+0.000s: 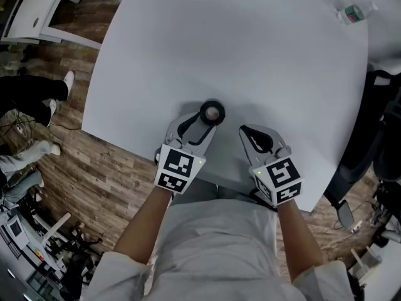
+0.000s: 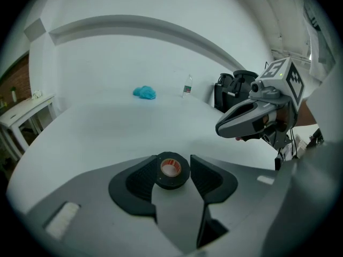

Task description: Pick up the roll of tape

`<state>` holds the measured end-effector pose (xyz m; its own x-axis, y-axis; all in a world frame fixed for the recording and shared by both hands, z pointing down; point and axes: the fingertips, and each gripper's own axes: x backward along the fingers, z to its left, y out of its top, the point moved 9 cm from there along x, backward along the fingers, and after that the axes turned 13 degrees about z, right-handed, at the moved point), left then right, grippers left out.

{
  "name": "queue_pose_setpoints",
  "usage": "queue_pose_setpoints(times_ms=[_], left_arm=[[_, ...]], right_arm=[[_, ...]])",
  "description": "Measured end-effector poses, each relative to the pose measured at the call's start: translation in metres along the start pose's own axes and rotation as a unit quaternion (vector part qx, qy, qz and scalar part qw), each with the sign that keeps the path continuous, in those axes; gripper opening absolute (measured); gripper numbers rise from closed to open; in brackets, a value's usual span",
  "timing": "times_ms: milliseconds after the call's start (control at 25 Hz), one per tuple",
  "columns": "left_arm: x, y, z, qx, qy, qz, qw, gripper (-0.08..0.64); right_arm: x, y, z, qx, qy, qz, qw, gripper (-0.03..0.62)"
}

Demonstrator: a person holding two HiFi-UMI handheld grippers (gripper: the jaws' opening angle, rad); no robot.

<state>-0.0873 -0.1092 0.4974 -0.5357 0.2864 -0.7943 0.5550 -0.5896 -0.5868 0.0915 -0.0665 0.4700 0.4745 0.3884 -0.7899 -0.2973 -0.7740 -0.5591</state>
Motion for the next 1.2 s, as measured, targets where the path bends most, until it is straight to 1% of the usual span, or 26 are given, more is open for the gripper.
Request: queue_pose_setpoints(times_ms=[160, 320, 480, 760, 960, 1200], left_arm=[[-0.012, -0.002, 0.003, -0.006, 0.0, 0.024, 0.9997, 0.283], [-0.022, -0.001, 0.005, -0.023, 0.011, 0.049, 0.9985, 0.332], [-0.033, 0.0, 0.004, -0.034, 0.011, 0.058, 0.9977, 0.367], [-0.047, 0.0, 0.002, -0.061, 0.021, 0.083, 0.9945, 0.399], [-0.054, 0.001, 0.001, -0.067, 0.027, 0.094, 0.9929, 0.405], [-0.061, 0.004, 0.0, -0.068, 0.025, 0.1, 0.9924, 0.407]], right_arm=[[-0.002, -0.001, -0.002, -0.005, 0.0, 0.003, 1.0, 0.006], [-0.005, -0.003, -0.005, -0.008, 0.001, 0.007, 1.0, 0.006], [-0.007, -0.006, -0.008, -0.012, 0.001, 0.008, 1.0, 0.007], [-0.008, -0.008, -0.01, -0.018, 0.002, 0.013, 1.0, 0.006], [-0.007, -0.013, -0.013, -0.024, 0.002, 0.016, 1.0, 0.006], [-0.006, -0.017, -0.017, -0.028, 0.001, 0.02, 0.999, 0.006]])
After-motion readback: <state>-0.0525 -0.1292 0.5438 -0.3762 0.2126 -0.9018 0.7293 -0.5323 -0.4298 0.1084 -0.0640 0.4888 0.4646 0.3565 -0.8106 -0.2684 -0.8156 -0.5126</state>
